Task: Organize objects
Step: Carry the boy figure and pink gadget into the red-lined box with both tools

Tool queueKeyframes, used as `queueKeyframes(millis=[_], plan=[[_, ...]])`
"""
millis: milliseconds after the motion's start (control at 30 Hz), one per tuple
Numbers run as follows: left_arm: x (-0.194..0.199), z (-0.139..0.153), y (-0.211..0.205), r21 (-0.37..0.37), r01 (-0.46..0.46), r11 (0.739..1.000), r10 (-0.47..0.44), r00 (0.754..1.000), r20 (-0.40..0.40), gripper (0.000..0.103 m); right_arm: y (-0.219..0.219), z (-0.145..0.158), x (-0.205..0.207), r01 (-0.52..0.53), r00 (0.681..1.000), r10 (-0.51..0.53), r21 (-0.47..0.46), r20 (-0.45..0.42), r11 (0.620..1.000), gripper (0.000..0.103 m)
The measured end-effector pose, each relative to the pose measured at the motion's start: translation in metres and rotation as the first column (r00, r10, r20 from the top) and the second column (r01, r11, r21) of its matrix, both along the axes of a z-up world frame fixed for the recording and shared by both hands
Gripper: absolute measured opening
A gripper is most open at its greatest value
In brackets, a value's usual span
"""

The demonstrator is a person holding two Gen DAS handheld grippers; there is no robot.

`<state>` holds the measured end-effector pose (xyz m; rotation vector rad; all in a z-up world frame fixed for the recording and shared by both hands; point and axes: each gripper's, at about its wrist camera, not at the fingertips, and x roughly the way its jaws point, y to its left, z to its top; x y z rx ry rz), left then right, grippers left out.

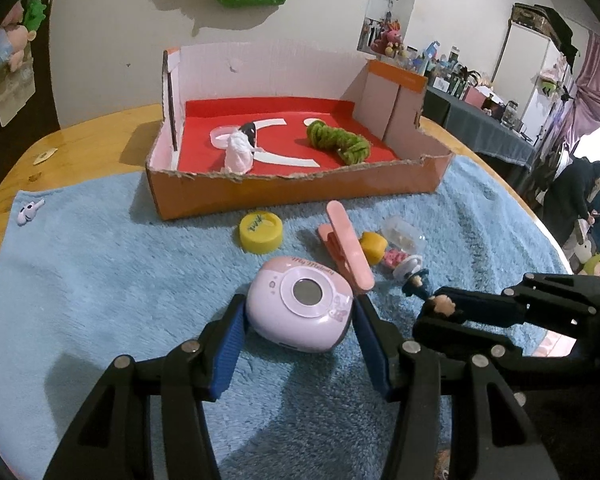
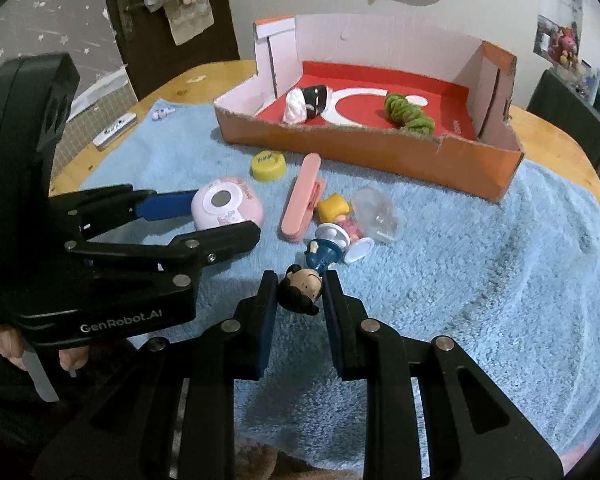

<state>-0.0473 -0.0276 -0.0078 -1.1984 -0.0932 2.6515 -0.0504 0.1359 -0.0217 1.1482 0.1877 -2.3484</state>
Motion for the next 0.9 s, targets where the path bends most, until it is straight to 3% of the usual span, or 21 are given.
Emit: queueKeyframes(millis=[333,900], plan=[[0.001,0.015,0.001,0.004,-0.008,1.0,0.008,0.999,-0.034,0.055,0.005,0.024,0.002,0.005,0.998,-0.007,-0.039,-0.058,0.999,0.022],[-0.012,0.035,0.001,0.012,-0.02,1.0,0.021,0.997,-0.074,0.055,0.013,0.043,-0.011,0.005,0.996,-0.012,-0.077,-0.085,0.997,0.022]])
